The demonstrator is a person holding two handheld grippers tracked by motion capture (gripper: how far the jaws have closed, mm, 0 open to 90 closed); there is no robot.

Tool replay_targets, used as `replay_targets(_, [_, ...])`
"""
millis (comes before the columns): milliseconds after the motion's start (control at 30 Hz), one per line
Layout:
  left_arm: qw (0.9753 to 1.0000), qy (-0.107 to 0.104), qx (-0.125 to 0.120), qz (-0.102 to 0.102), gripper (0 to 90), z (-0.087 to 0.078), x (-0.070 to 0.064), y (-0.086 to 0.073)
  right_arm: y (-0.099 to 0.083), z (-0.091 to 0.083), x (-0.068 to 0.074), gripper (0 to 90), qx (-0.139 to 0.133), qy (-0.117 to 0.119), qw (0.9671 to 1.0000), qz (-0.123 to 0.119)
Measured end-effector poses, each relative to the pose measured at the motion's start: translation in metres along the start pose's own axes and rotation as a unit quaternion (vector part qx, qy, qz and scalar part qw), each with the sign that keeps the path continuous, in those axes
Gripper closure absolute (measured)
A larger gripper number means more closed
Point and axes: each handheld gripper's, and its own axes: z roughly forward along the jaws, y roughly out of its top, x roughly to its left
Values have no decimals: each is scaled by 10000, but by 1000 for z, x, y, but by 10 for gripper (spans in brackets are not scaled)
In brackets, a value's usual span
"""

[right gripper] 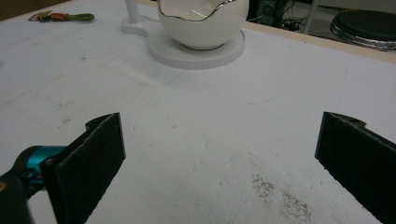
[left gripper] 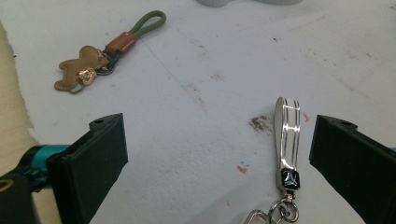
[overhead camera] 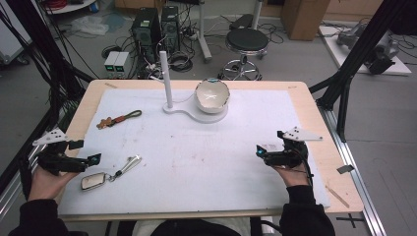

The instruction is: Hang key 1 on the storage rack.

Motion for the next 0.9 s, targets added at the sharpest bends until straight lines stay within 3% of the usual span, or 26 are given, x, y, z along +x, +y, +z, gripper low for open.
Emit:
replay_targets(67, [9999, 108, 106, 53, 47, 2, 0, 0, 0, 2, 0, 6, 63, 30, 10000, 37])
replay_targets(300, [9997, 54, 221, 57, 47, 9, 2, 0, -3, 2, 3, 6, 171, 44, 9998, -19])
replay_targets(567, [9998, -38, 218, -23, 47, 15, 6, 3, -7, -2, 3, 6, 175, -55, 9998, 78])
replay_targets(900, [9987, -135, 495, 14, 47, 30, 2, 7, -10, 8, 11, 6, 460, -19, 9988, -156])
